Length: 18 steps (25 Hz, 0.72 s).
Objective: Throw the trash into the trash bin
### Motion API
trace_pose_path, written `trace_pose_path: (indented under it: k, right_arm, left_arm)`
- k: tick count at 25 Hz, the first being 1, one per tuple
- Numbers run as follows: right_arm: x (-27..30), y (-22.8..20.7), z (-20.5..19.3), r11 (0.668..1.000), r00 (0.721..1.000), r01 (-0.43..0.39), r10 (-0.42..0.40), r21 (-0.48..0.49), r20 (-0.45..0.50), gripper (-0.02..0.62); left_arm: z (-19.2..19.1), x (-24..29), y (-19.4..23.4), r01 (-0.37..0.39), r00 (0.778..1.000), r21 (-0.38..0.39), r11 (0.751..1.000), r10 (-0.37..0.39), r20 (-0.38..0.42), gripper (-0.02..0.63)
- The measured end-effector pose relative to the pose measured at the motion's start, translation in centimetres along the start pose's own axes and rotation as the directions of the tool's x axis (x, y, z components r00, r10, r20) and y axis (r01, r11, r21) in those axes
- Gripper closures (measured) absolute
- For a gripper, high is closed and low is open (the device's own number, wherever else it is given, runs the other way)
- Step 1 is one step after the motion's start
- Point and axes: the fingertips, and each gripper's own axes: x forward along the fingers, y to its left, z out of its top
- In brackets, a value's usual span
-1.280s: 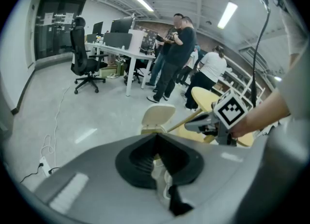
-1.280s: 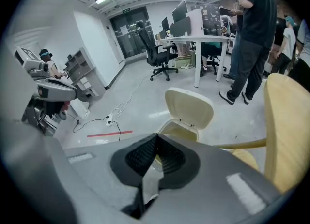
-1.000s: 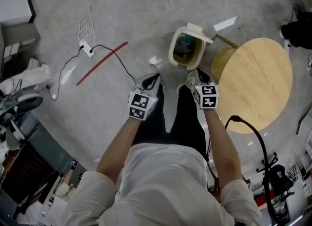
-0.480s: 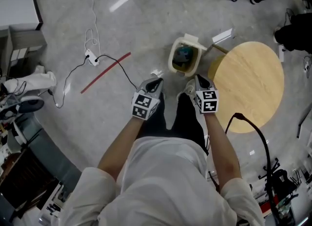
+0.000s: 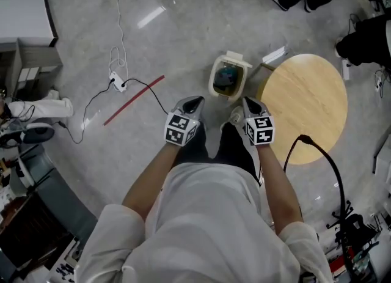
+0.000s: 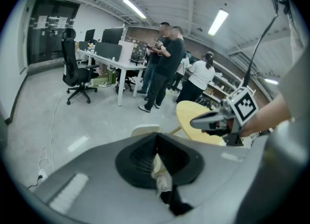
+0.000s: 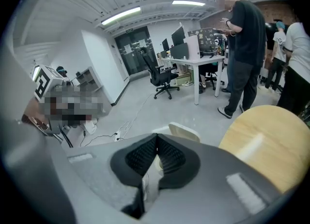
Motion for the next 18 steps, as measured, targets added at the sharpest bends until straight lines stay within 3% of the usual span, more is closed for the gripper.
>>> trace_pose_path:
  k: [18]
  right_arm:
    - [-7.2,1.4,4.6,0.999,0.991,0.003,-0.008,0.037,0.135,0.594]
  left_arm:
    - [5.4,-4.2,-3.2,0.023,0.996,0.074,0.997,-0.029,0.081,0.601]
